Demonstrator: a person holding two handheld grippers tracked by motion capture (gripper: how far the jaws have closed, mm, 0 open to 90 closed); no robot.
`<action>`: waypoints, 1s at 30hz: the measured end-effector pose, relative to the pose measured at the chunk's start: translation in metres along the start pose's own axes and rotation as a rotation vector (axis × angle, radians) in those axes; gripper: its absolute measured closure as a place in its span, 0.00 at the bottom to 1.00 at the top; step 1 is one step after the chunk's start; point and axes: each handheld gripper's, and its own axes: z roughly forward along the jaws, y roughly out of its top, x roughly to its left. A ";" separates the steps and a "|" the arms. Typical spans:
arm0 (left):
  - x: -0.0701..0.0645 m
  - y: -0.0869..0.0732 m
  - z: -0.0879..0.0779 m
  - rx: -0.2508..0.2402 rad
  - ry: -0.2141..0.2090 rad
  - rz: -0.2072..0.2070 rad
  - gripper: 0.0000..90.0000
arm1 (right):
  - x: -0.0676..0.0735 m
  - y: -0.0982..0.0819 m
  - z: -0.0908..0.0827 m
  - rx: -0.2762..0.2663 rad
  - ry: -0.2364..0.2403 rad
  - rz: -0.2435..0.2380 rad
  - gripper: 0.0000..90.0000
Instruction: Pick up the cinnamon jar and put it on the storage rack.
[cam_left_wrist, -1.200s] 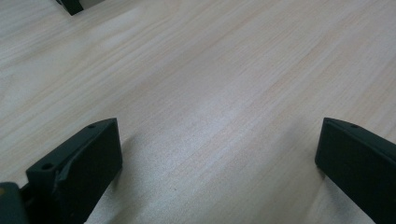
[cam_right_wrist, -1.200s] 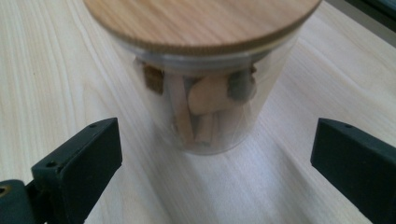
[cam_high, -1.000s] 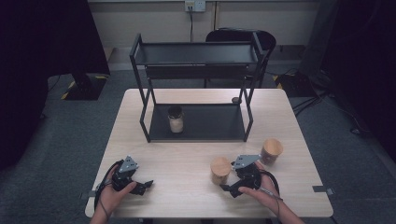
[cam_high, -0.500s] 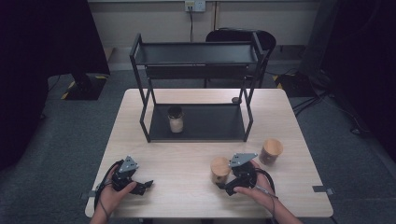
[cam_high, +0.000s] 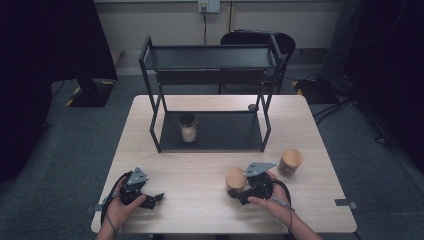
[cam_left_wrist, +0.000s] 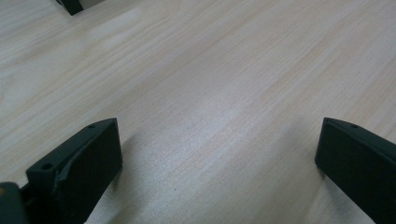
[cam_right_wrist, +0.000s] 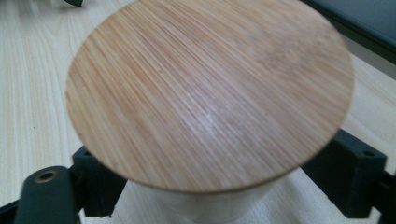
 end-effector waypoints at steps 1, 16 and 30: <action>0.000 0.000 0.000 0.001 0.000 0.001 0.00 | 0.000 0.000 0.000 -0.004 0.000 -0.004 0.20; 0.000 0.000 0.000 0.000 -0.001 0.001 0.00 | 0.002 0.004 0.003 -0.024 -0.029 -0.046 0.28; 0.000 0.000 0.000 0.000 0.000 0.001 0.00 | 0.002 0.008 0.003 0.000 -0.033 -0.070 0.28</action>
